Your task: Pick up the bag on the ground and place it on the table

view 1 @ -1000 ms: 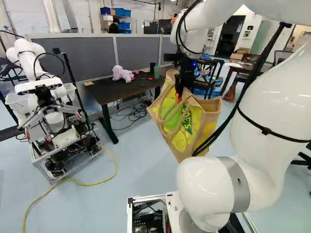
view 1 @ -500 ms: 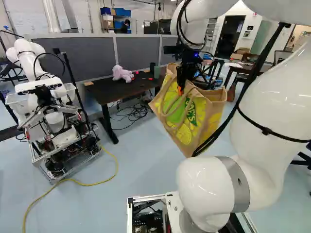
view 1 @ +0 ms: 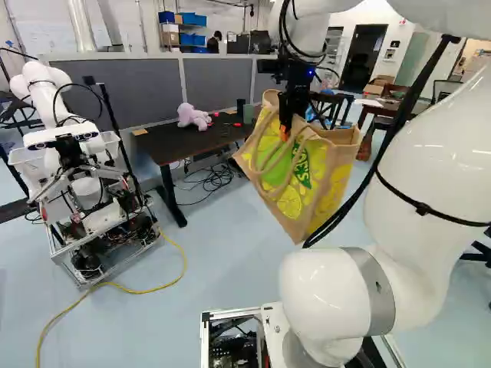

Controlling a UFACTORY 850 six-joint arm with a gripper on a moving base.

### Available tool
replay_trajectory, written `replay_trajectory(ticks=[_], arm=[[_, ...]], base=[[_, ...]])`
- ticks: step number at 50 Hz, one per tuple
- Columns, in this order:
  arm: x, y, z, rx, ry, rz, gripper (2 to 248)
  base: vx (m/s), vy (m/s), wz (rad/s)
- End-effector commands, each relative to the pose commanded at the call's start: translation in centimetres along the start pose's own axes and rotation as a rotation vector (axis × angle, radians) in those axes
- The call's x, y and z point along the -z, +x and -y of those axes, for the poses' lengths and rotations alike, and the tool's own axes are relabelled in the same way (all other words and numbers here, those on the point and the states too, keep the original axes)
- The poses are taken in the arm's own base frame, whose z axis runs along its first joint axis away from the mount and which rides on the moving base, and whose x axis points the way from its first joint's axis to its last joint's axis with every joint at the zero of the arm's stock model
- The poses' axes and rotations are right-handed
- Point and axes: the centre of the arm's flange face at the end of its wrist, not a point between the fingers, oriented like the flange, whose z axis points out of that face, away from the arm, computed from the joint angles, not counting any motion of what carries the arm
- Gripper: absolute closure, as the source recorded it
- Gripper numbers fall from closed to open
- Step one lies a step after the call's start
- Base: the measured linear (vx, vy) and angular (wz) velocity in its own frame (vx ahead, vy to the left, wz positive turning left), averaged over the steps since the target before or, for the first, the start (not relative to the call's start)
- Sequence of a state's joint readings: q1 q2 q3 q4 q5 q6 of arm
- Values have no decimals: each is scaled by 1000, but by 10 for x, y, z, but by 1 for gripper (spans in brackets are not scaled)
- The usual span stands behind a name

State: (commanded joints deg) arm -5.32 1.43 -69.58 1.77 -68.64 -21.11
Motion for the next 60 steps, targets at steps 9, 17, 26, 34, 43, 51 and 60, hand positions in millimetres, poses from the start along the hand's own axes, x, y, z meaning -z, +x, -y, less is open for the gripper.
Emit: replay_trajectory(ticks=[9, 17, 26, 34, 43, 51, 60], arm=[[2, -1, 1, 1, -1, -2, 224], [2, -1, 1, 1, -1, -2, 224], [2, -1, 1, 1, -1, -2, 224], [2, -1, 1, 1, -1, -2, 224], [2, -1, 1, 1, -1, -2, 224], [2, -1, 1, 1, -1, -2, 224], [2, -1, 1, 1, -1, -2, 224]], base=[[0, 0, 0], [0, 0, 0], [2, 3, 18], [4, 20, 100], [6, -37, 10], [2, -78, 6], [5, -125, 6]])
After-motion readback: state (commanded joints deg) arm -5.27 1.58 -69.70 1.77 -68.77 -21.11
